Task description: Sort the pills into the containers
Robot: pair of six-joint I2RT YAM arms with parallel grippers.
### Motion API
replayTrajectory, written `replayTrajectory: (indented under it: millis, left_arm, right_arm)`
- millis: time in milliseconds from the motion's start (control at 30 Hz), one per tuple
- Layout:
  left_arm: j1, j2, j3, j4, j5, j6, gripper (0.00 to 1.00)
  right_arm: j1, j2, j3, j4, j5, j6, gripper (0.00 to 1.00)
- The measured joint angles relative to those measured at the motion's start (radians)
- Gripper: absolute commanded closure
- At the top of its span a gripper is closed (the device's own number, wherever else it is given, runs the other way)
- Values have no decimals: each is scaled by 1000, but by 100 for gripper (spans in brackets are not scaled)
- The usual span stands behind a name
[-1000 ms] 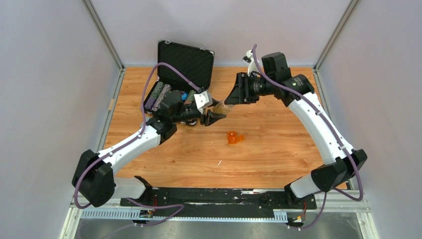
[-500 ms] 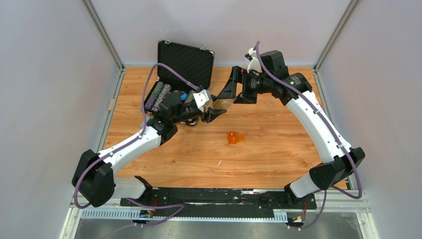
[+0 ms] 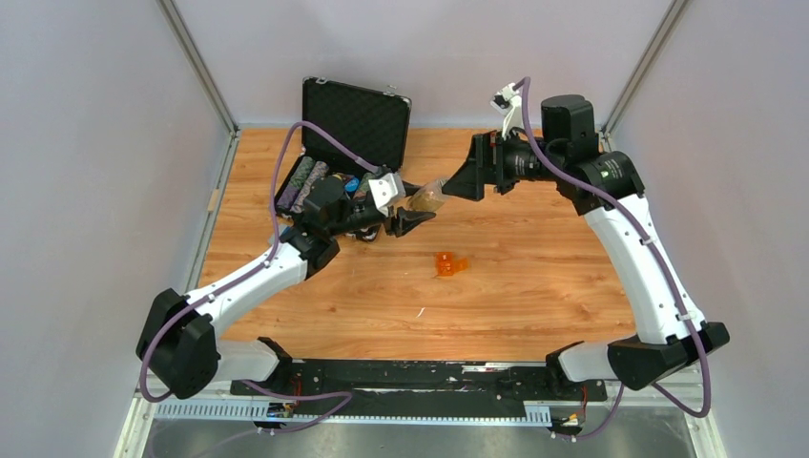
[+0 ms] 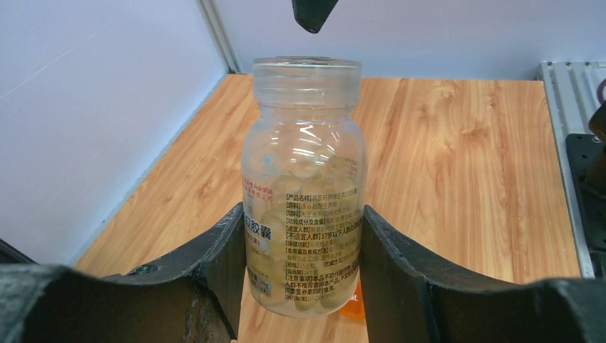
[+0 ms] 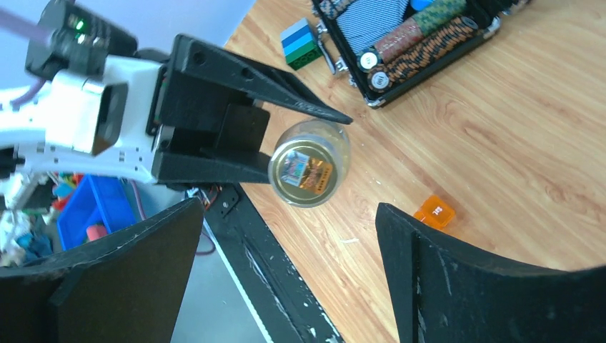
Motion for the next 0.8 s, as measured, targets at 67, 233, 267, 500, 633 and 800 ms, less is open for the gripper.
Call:
replayTrajectory:
  millis: [67, 233, 267, 500, 633, 800]
  left_arm:
    - [0, -6, 0, -5, 18, 0, 100]
    - [0, -14, 2, -38, 58, 0, 100]
    - [0, -14, 3, -53, 65, 1, 100]
    - [0, -14, 27, -105, 100, 5, 100]
    - [1, -14, 30, -129, 104, 5, 100]
    - [0, -14, 31, -131, 113, 5, 100]
  right_arm:
    - [0, -11, 0, -8, -37, -55, 7]
    - [2, -14, 0, -45, -92, -139, 18]
    - [5, -13, 0, -53, -95, -150, 23]
    - [47, 29, 21, -89, -98, -185, 36]
    - [64, 48, 27, -95, -63, -192, 38]
    - [79, 64, 27, -106, -35, -192, 45]
